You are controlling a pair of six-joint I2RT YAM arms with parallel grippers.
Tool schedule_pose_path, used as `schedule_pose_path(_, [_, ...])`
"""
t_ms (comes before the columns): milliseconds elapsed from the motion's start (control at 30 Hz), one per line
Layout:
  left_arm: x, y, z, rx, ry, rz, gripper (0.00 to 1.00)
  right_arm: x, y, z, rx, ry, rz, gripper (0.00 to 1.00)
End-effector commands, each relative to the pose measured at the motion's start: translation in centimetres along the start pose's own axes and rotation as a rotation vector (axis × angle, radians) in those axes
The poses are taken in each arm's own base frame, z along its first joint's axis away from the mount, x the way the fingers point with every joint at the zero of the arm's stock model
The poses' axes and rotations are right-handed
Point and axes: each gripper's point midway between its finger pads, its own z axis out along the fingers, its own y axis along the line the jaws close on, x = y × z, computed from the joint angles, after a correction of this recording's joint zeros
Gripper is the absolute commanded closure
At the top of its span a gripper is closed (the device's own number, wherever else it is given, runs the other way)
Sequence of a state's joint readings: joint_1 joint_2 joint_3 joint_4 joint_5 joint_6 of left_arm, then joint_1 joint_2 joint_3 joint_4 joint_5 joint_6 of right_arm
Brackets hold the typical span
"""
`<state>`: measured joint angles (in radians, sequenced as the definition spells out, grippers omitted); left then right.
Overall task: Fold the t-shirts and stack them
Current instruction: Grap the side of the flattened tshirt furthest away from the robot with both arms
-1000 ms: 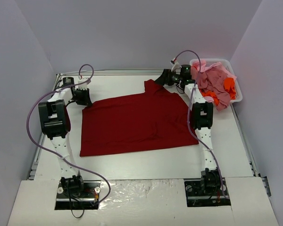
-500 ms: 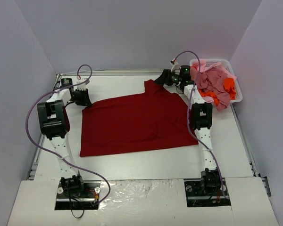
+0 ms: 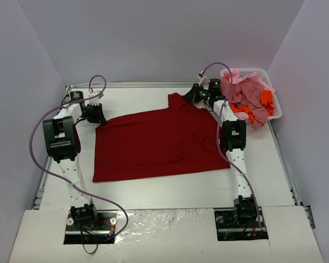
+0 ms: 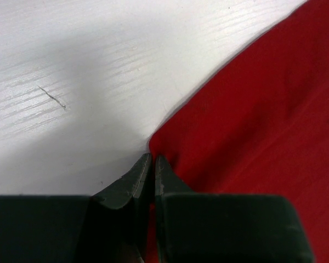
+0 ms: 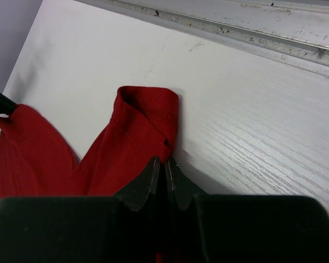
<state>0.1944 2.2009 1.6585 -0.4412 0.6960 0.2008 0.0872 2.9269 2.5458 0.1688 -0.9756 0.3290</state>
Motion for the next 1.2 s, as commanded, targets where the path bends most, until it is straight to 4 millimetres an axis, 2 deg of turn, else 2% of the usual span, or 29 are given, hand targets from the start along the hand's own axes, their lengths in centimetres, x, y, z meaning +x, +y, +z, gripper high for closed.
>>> schedule_pose_path(0, [1.0, 0.0, -1.1, -0.01, 0.031, -0.028, 0.98, 0.0, 0.8, 0.2, -0.018, 0.008, -0.008, 0.99])
schedule_pose_path(100, [0.3, -0.1, -1.3, -0.011, 0.017, -0.032, 0.98, -0.7, 1.4, 0.2, -0.017, -0.001, -0.028, 1.0])
schedule_pose_path(233, [-1.1, -0.2, -1.9, -0.012, -0.001, -0.024, 0.97, -2.8, 2.8, -0.6, -0.029, -0.023, -0.062, 1.0])
schedule_pose_path(333, [-2.5, -0.4, -2.8, -0.022, -0.025, -0.006, 0.98, -4.6, 3.6, -1.5, -0.022, -0.044, -0.091, 1.0])
schedule_pose_path(400, [-3.3, -0.7, -3.5, -0.023, -0.04, 0.007, 0.98, -5.0, 3.8, -2.1, -0.017, -0.042, -0.103, 1.0])
schedule_pose_path(500, [-3.5, -0.8, -4.0, -0.028, -0.039, 0.029, 0.98, -6.6, 5.1, -3.5, -0.021, -0.048, -0.134, 1.0])
schedule_pose_path(567, [-3.5, -0.8, -4.2, -0.03, -0.04, 0.034, 0.98, -6.7, 5.2, -4.2, -0.014, -0.04, -0.138, 1.0])
schedule_pose_path(600, [-3.4, -0.8, -4.3, -0.026, -0.041, 0.032, 0.98, -7.6, 6.1, -4.8, -0.015, -0.05, -0.163, 1.0])
schedule_pose_path(667, [-3.4, -0.9, -4.6, -0.02, -0.046, 0.029, 0.98, -7.6, 6.1, -5.3, -0.01, -0.044, -0.156, 1.0])
schedule_pose_path(700, [-3.5, -1.1, -4.7, -0.003, -0.051, 0.031, 0.98, -8.3, 6.6, -5.8, -0.01, -0.052, -0.165, 1.0])
schedule_pose_path(867, [-3.4, -1.7, -5.3, 0.031, -0.044, 0.032, 0.98, -8.9, 7.8, -7.2, -0.015, -0.046, -0.164, 1.0])
schedule_pose_path(967, [-3.6, -2.7, -6.0, 0.057, -0.051, 0.045, 0.98, -9.3, 9.2, -8.3, -0.022, -0.042, -0.172, 1.0])
schedule_pose_path(1033, [-3.4, -3.2, -6.4, 0.072, -0.049, 0.056, 0.98, -8.4, 9.4, -8.6, -0.022, -0.019, -0.158, 1.0])
schedule_pose_path(1100, [-3.4, -3.9, -7.0, 0.086, -0.053, 0.076, 0.97, -8.7, 10.5, -9.4, -0.029, -0.016, -0.165, 1.0])
schedule_pose_path(1133, [-3.3, -4.1, -7.2, 0.091, -0.053, 0.083, 0.98, -7.6, 10.3, -9.6, -0.027, 0.005, -0.14, 1.0])
schedule_pose_path(1167, [-2.9, -4.6, -7.5, 0.107, -0.049, 0.083, 0.98, -8.0, 11.4, -10.2, -0.034, 0.002, -0.163, 1.0])
